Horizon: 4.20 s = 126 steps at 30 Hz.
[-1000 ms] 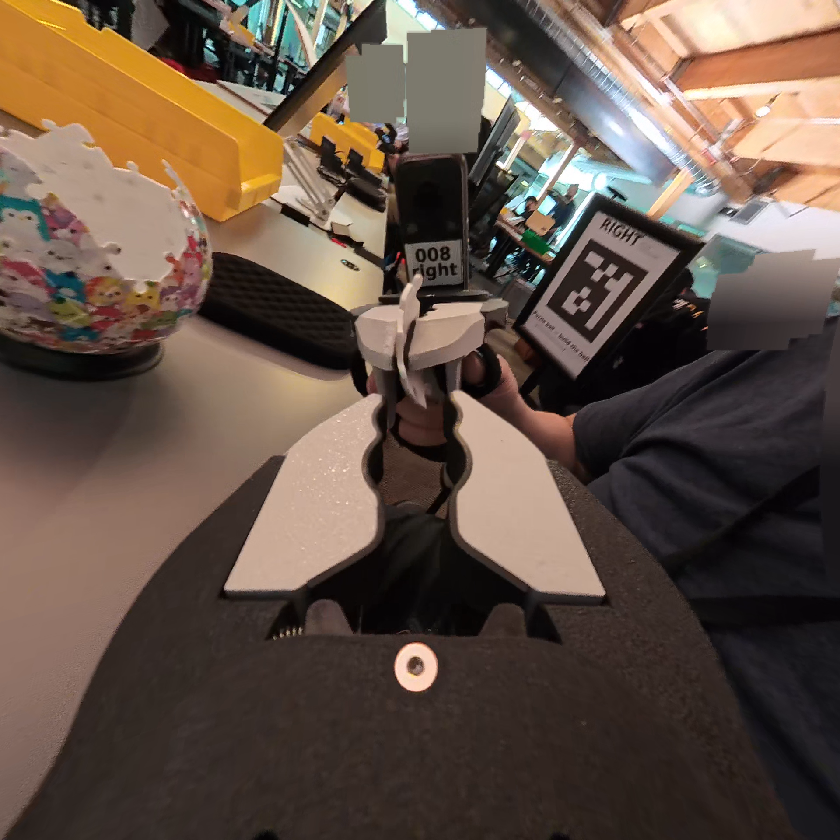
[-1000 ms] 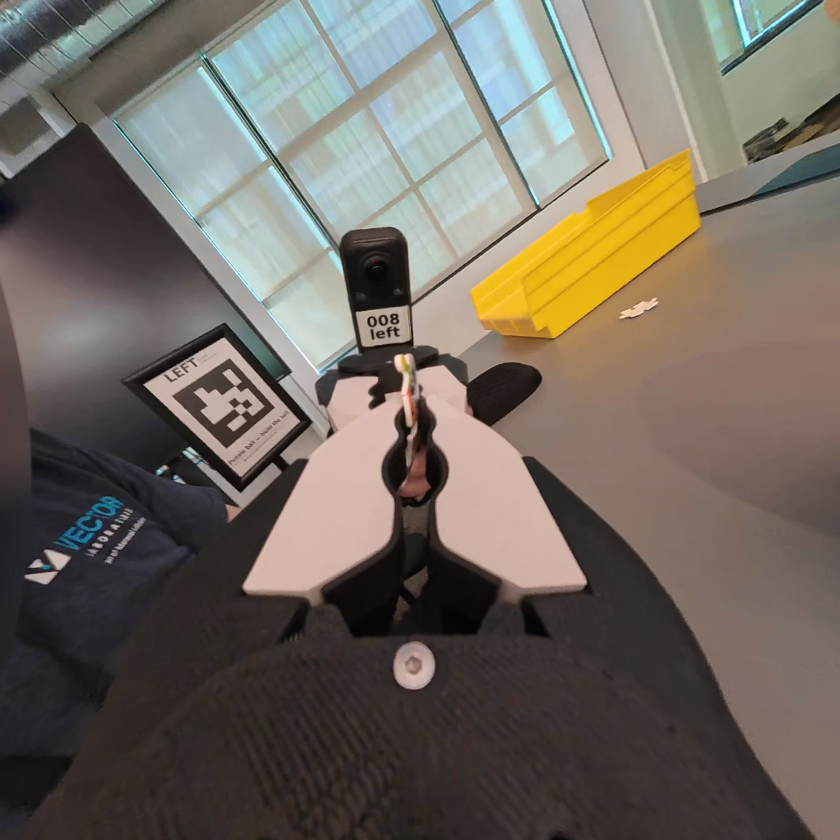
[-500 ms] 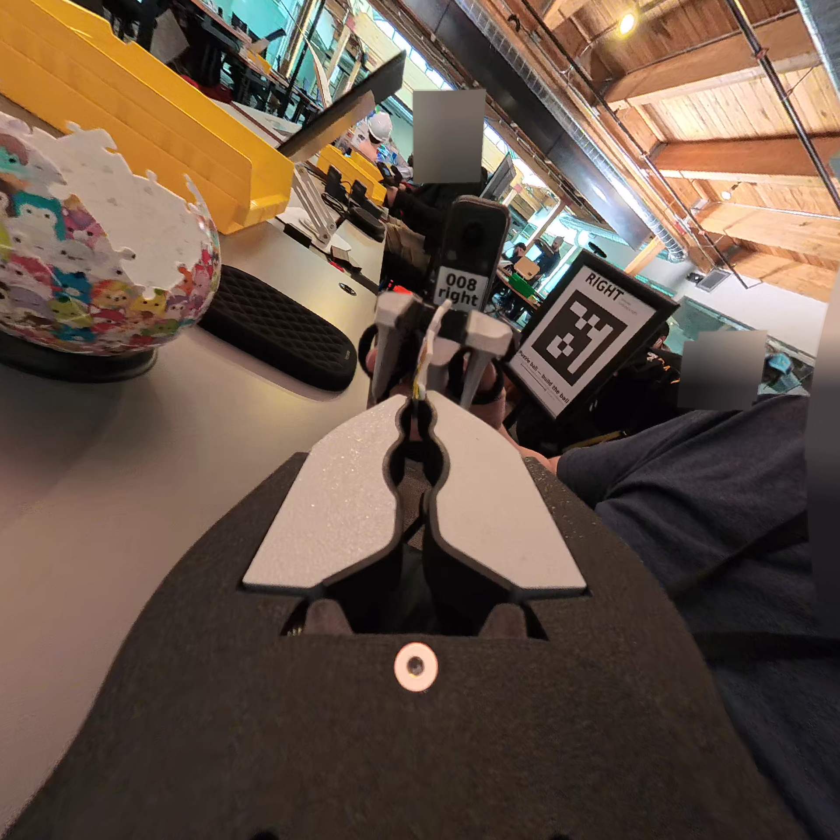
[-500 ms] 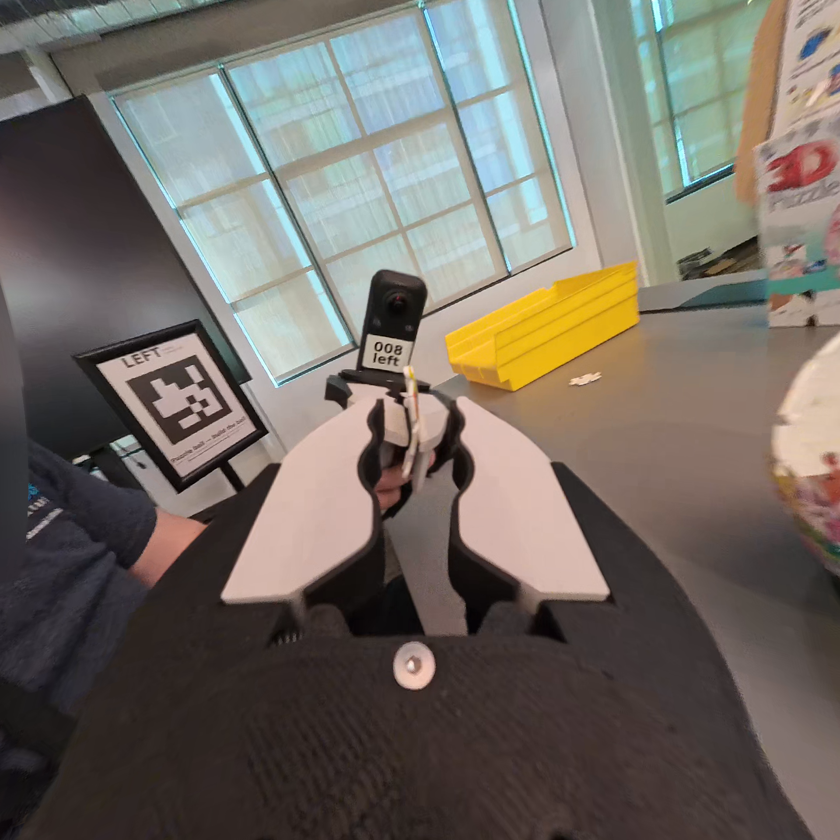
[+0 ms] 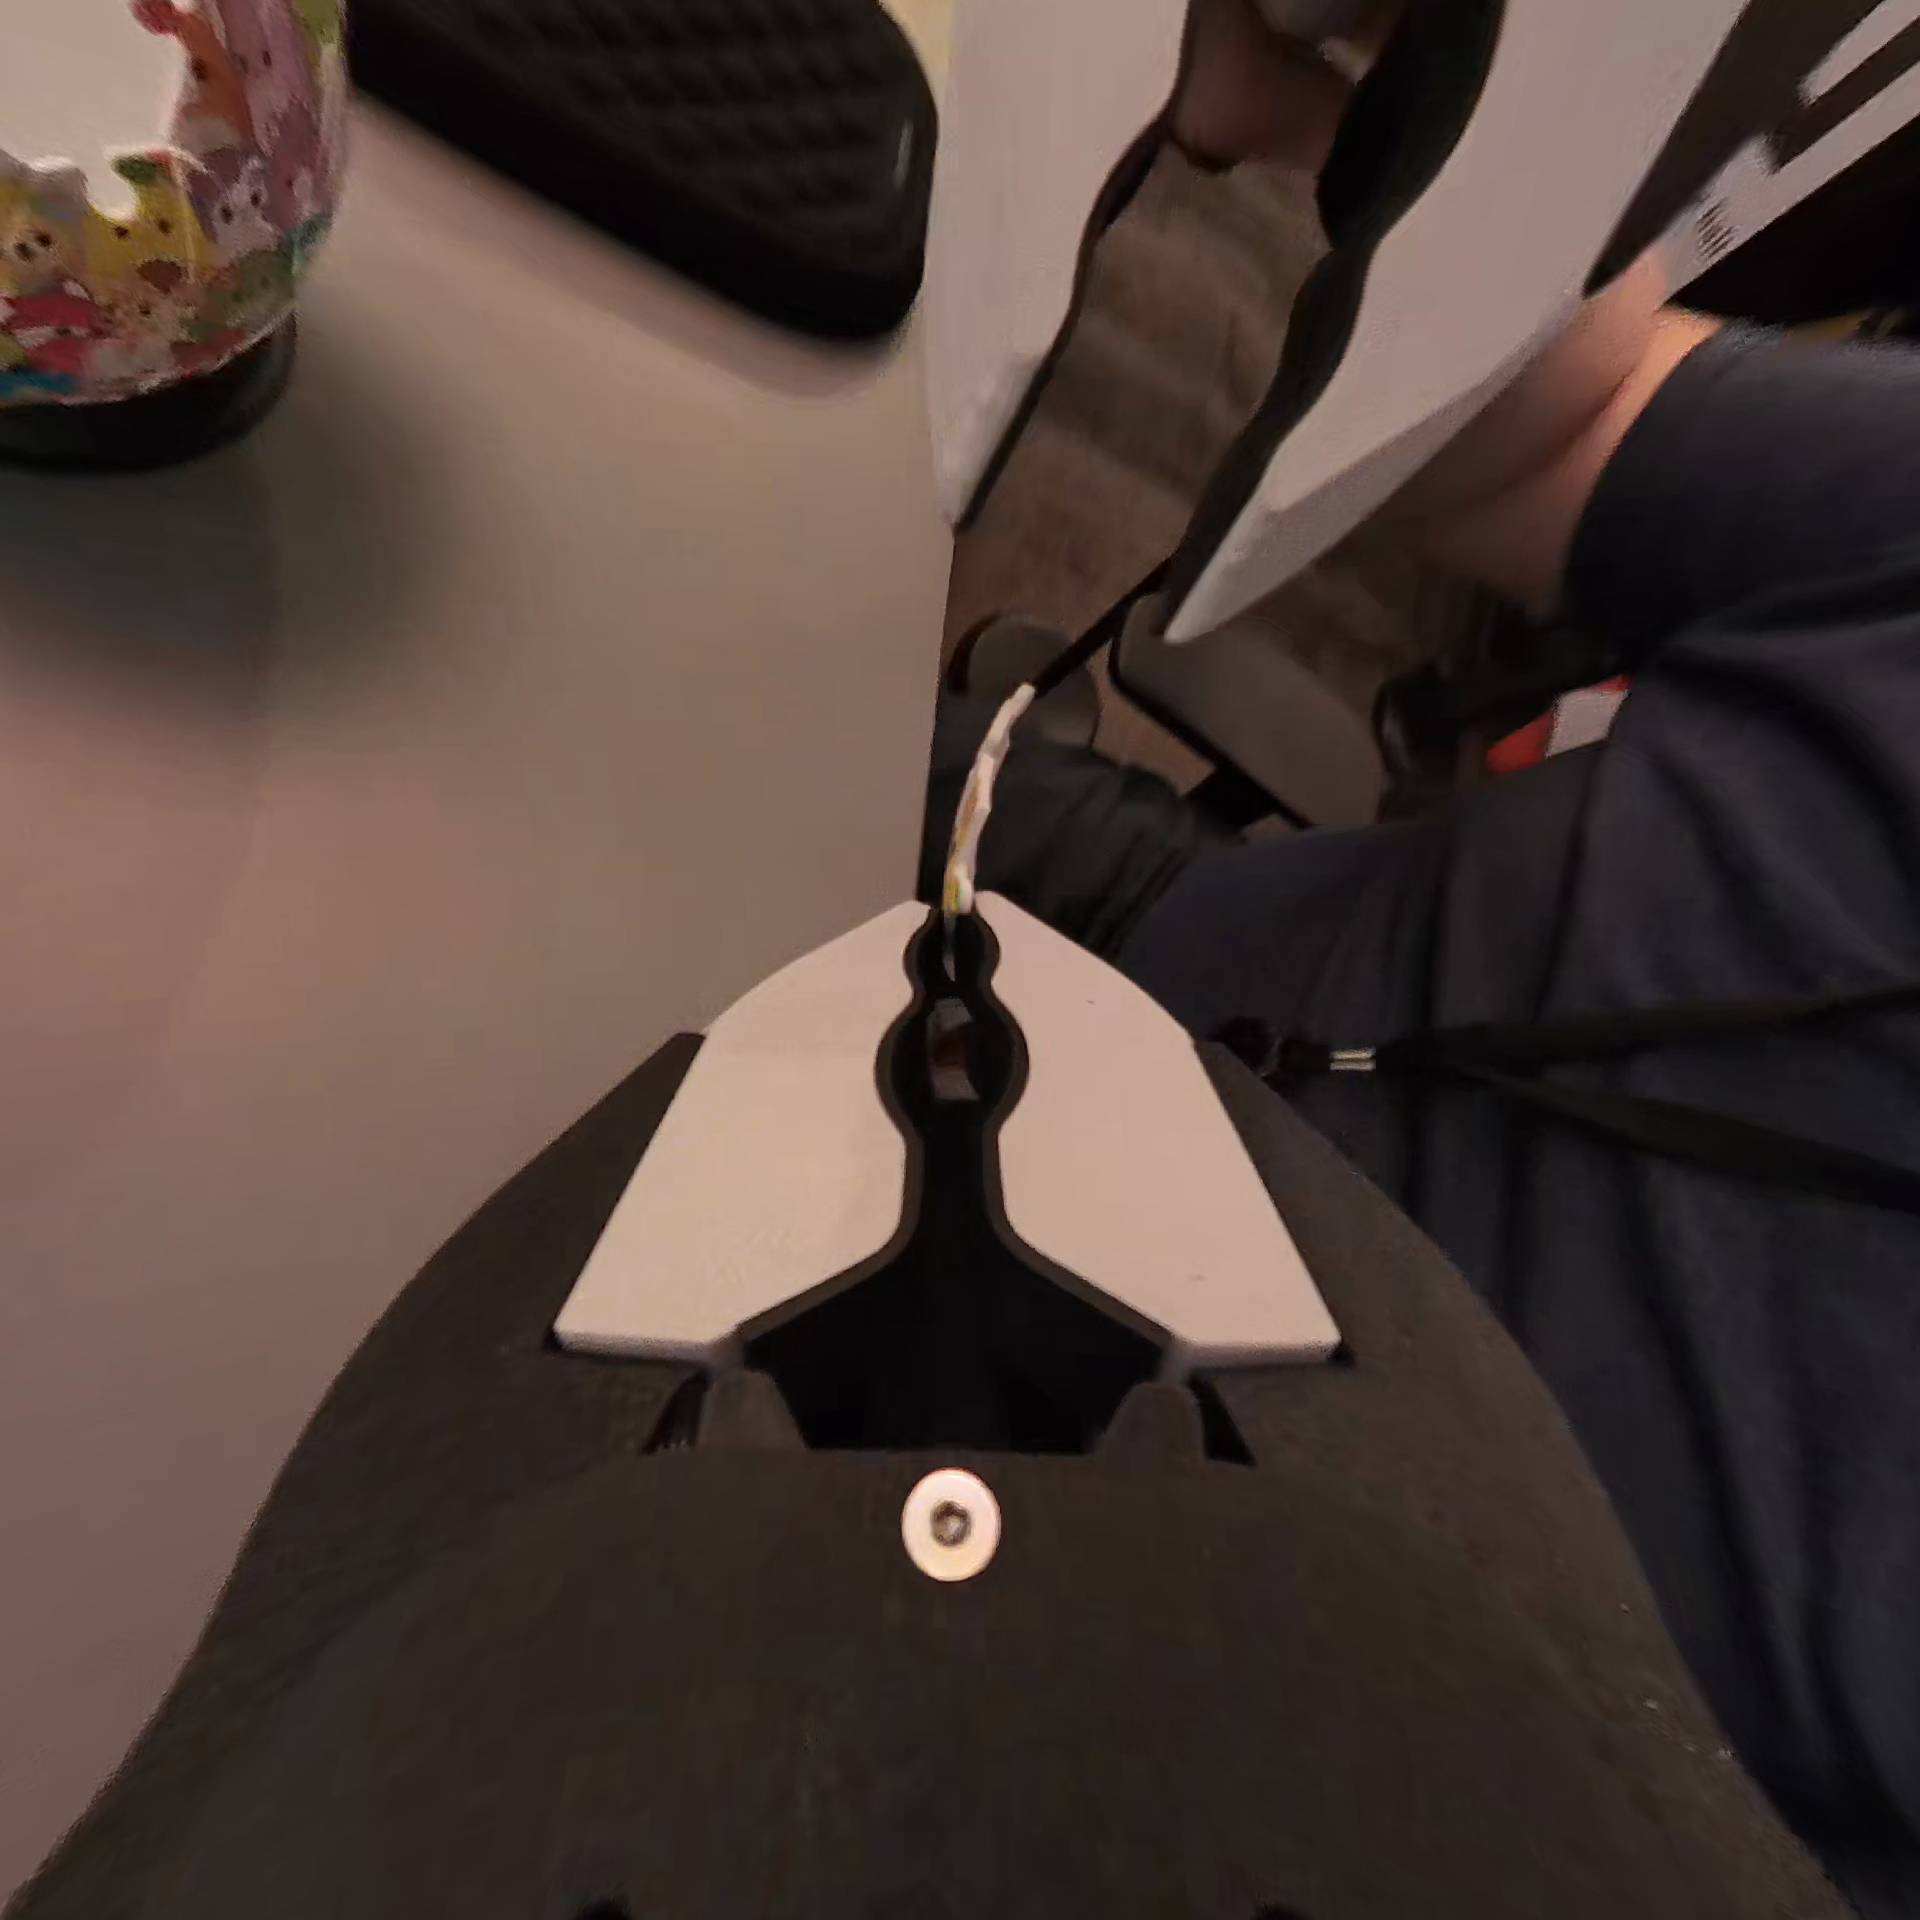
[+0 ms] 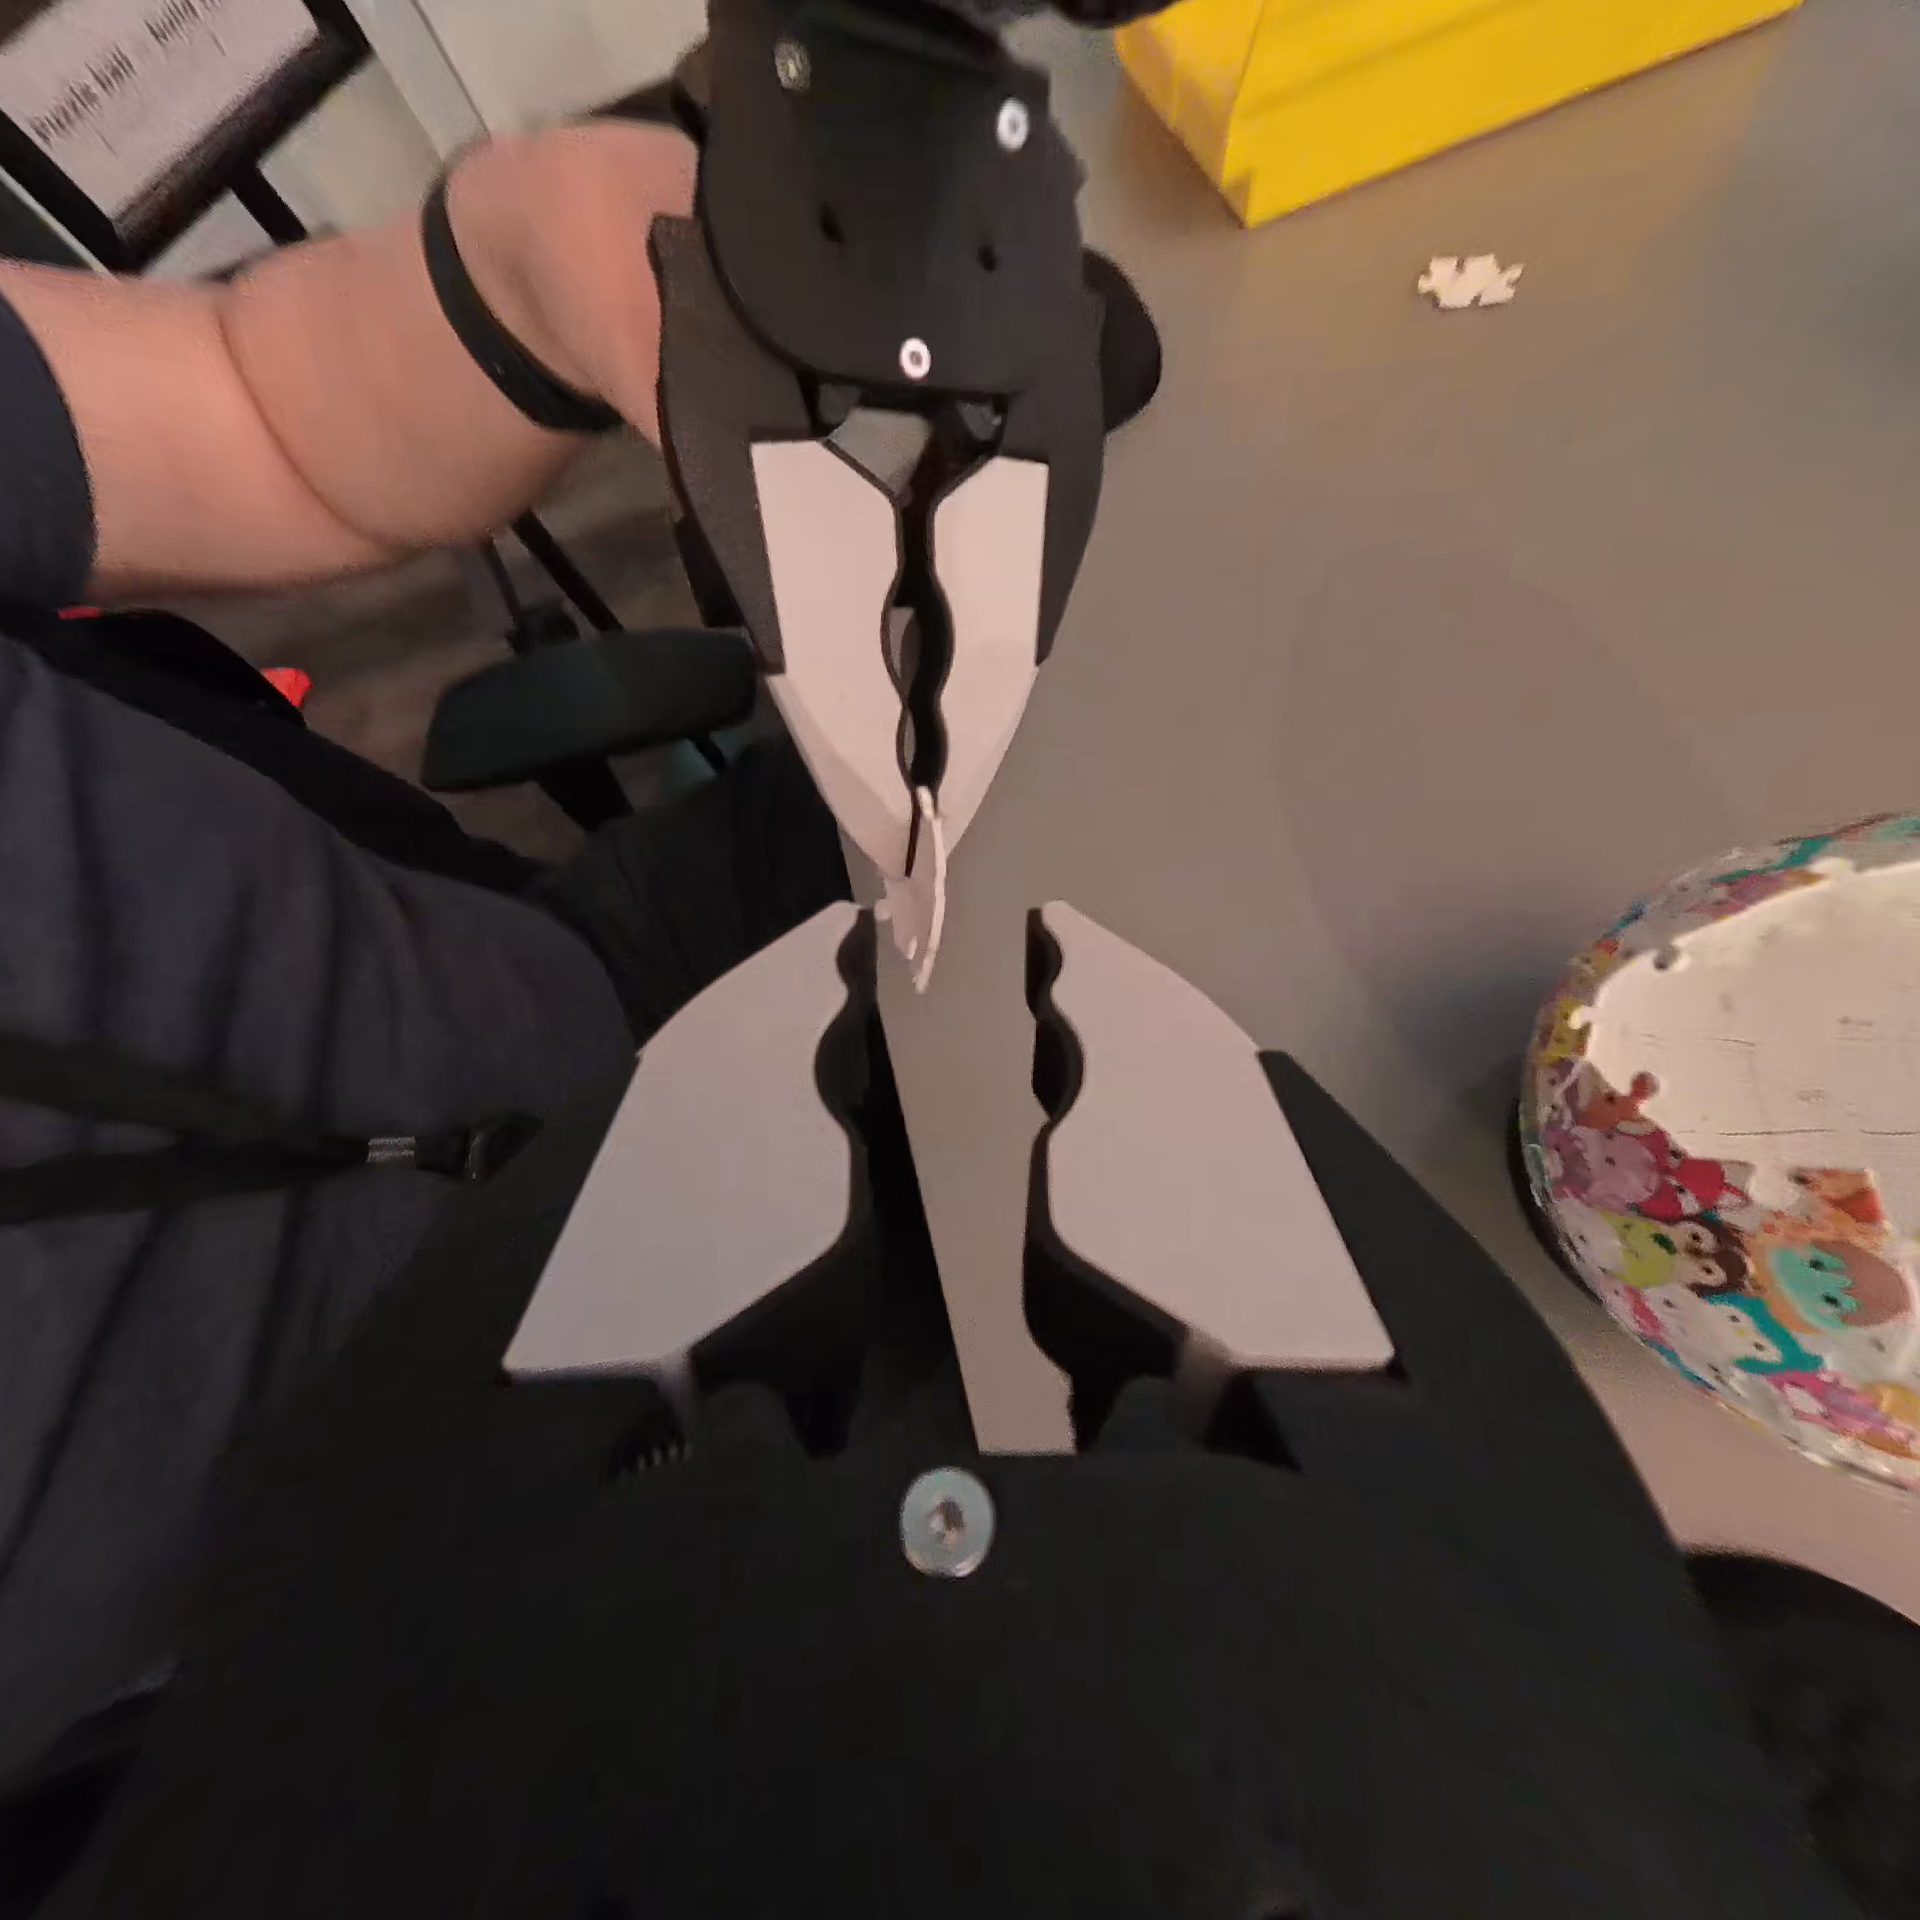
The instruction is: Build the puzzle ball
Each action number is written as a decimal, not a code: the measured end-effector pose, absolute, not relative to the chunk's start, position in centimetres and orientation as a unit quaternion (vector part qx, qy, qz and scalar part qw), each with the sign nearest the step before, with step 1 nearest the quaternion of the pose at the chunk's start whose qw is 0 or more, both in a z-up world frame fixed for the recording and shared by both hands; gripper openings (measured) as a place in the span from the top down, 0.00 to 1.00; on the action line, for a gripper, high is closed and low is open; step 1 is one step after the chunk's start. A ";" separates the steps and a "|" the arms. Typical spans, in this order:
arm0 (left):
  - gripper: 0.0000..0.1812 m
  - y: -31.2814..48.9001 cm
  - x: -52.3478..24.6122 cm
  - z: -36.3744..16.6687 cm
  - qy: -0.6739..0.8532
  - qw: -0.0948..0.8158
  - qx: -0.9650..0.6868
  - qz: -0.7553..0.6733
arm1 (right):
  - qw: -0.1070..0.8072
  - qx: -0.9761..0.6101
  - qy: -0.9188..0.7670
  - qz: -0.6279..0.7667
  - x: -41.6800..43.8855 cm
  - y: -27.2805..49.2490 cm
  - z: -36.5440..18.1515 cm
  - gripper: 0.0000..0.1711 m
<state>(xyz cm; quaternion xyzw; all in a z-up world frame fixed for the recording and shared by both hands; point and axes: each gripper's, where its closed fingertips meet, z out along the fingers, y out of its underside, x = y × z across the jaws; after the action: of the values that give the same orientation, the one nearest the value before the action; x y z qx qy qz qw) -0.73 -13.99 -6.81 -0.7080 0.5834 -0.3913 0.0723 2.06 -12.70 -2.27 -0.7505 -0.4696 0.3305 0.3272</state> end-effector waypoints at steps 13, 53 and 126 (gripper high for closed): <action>0.91 -14.7 2.5 -7.3 0.606 0.101 -0.685 -0.392 | 0.338 -0.763 -0.401 0.378 3.0 -14.1 -6.7 0.98; 0.79 -7.8 -0.5 -11.6 0.438 0.147 -0.762 -0.454 | 0.270 -0.849 -0.214 0.401 7.3 -10.2 -14.4 0.94; 0.38 3.3 7.1 -7.1 0.579 0.223 -0.499 -0.605 | 0.421 -0.865 -0.124 0.244 11.8 -3.3 -11.3 0.52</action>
<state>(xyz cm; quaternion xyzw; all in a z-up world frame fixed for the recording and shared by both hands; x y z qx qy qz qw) 7.07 3.34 -7.10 -0.4990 0.5792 -0.6047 0.2233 11.80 -3.33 -11.29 -0.8651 -0.1241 0.2435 0.4206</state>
